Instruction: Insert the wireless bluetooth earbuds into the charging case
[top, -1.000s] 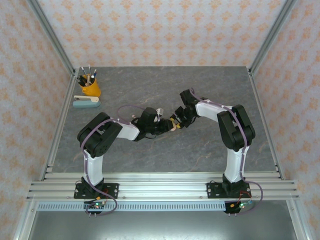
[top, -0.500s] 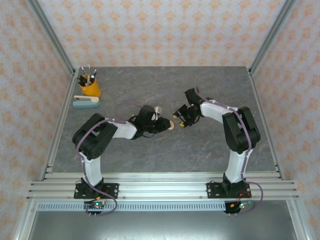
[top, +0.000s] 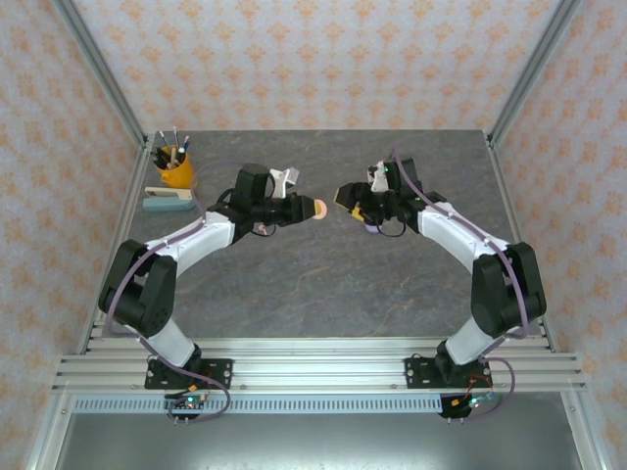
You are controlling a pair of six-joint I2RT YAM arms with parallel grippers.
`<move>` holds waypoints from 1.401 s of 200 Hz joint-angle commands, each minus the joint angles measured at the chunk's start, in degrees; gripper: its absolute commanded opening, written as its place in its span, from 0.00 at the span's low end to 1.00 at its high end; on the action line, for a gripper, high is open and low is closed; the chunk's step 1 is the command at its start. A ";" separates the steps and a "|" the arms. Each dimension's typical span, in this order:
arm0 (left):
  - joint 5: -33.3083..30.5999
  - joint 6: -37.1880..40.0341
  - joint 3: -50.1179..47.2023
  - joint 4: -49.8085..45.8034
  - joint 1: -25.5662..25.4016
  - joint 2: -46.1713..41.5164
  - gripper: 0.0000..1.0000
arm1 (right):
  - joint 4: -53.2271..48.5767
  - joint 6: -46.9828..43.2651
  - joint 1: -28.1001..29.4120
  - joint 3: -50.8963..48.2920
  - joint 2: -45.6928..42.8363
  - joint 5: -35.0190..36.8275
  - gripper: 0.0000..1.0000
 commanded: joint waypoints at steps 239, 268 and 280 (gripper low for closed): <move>5.76 -0.34 3.54 -1.65 0.64 -4.00 0.00 | 10.42 -1.38 -2.05 -9.50 -3.22 -5.27 0.49; 8.01 -0.22 5.07 -1.93 0.64 -2.59 0.00 | 10.56 -3.54 -2.14 -9.56 -5.82 -9.92 0.49; 8.76 0.04 5.79 -2.54 0.64 -2.13 0.00 | 11.18 -3.56 -2.18 -9.11 -5.87 -11.62 0.49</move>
